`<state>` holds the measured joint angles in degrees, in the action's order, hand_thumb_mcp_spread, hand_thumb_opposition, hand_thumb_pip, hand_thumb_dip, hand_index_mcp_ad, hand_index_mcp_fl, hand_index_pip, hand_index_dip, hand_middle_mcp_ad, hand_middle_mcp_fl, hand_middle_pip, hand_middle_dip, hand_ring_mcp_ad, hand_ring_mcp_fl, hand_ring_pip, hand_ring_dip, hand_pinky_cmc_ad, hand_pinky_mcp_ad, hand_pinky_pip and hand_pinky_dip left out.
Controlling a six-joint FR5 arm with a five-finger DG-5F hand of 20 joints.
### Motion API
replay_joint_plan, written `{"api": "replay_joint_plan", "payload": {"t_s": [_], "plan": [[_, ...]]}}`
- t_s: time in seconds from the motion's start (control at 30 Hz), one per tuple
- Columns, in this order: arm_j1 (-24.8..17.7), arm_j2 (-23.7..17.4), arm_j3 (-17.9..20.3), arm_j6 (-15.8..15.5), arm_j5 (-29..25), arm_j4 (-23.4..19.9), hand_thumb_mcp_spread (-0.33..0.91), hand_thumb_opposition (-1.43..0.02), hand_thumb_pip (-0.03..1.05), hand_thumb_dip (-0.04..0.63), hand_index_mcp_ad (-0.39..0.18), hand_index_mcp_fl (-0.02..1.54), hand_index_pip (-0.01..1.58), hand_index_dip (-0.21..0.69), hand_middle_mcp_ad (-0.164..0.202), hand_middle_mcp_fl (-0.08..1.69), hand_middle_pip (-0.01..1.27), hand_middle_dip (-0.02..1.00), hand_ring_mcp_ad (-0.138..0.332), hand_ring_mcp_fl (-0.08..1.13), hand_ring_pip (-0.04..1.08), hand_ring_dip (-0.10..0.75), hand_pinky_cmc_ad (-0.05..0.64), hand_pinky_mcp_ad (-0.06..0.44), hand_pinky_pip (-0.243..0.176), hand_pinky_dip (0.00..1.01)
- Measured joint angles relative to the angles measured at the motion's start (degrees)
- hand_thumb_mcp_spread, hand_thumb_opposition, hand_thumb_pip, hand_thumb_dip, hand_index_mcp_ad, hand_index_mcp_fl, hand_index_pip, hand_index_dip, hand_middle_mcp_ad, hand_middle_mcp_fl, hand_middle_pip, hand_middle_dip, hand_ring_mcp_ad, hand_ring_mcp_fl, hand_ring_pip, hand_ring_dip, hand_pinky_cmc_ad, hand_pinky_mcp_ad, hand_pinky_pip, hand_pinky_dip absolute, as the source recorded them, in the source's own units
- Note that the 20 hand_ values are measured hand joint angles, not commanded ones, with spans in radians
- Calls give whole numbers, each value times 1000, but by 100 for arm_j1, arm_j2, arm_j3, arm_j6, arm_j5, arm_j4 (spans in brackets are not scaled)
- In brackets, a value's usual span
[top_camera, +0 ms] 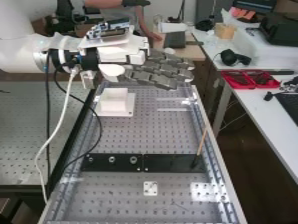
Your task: Grab the pcb board and place it in the clear container
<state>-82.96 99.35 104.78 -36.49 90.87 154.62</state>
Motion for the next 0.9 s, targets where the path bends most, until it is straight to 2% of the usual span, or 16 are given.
{"api": "replay_joint_plan", "payload": {"t_s": [0.07, 0.2, 0.3, 0.53, 0.63, 0.77, 0.9], "plan": [[118, -20, -98, -20, 105, 200, 515, -757, 295, 220, -120, 340, 185, 251, -3, 54, 138, 157, 180, 16, 91, 59, 325, 164, -56, 304], [474, -51, -481, -163, 400, 877, 513, -745, 278, 213, -126, 374, 141, 283, -9, 91, 138, 157, 176, 19, 91, 59, 328, 192, -59, 312], [662, -65, -693, -247, 496, 1174, 504, -745, 278, 204, -113, 393, 126, 302, -5, 91, 134, 159, 180, 19, 91, 59, 328, 208, -59, 312], [915, -90, -1146, -447, 344, 1780, 501, -745, 272, 190, -113, 426, 101, 375, -7, 120, 134, 164, 183, 19, 91, 59, 330, 213, -59, 312], [924, -102, -1232, -512, 226, 1898, 499, -745, 269, 188, -113, 436, 84, 386, -3, 120, 134, 166, 175, 19, 93, 59, 330, 232, -59, 312], [919, -129, -1330, -600, 16, 2001, 503, -749, 269, 188, -113, 436, 87, 396, -3, 136, 134, 164, 171, 16, 93, 59, 347, 234, -59, 312], [912, -162, -1298, -612, -97, 1893, 489, -749, 267, 188, -113, 442, 84, 396, -7, 138, 136, 164, 169, 16, 93, 59, 346, 239, -58, 312]]}}
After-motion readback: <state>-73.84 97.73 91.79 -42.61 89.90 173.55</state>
